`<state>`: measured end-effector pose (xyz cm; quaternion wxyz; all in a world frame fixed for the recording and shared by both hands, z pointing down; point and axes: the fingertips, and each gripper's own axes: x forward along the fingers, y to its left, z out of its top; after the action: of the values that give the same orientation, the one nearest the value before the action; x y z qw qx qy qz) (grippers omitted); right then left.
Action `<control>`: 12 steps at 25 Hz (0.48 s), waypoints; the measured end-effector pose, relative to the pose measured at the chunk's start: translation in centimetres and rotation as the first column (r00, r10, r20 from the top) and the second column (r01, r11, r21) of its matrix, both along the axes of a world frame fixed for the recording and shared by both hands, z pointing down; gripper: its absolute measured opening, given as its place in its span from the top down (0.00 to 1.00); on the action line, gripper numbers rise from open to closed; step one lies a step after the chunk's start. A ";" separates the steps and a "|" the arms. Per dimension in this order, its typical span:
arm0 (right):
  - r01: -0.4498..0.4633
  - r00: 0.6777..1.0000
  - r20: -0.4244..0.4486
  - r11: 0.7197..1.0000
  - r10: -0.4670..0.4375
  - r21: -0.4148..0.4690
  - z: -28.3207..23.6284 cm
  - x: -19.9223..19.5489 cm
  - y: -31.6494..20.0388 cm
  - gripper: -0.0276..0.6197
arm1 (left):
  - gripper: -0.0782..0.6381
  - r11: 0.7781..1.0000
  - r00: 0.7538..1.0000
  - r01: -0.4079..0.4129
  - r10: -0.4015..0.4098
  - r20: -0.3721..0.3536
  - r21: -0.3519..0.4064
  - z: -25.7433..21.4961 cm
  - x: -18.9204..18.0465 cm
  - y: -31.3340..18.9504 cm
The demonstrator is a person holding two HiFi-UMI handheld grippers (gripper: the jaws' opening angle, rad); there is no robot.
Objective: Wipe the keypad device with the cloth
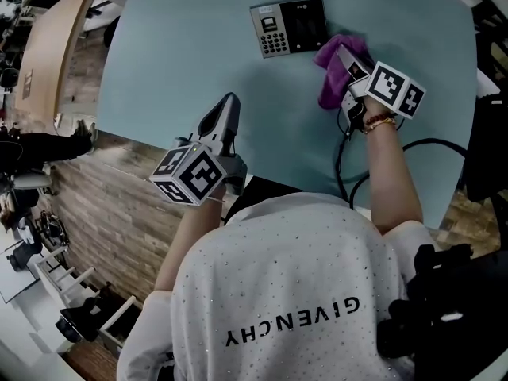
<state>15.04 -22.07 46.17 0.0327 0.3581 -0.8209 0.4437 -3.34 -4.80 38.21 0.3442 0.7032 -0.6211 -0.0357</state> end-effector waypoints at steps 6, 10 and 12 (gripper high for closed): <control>0.041 0.999 -0.034 0.988 -0.036 0.151 -4.7 -1.2 -3.9 0.86 | 0.88 1.000 1.000 0.024 -0.024 0.002 -0.001 -0.1 -0.6 0.6; 0.037 0.998 0.035 0.979 -0.045 0.199 -7.8 -2.6 -6.3 0.86 | 0.88 0.998 0.998 0.063 -0.063 -0.002 -0.001 0.1 -1.7 1.1; 0.039 0.997 0.061 0.976 -0.053 0.215 -8.6 -3.4 -7.2 0.86 | 0.88 0.997 0.997 0.080 -0.080 -0.001 0.002 0.2 -2.3 1.4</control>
<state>11.61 -29.31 37.55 -0.0230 0.3254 -0.8726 0.3636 -5.59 -3.37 38.38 0.3418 0.6781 -0.6487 -0.0504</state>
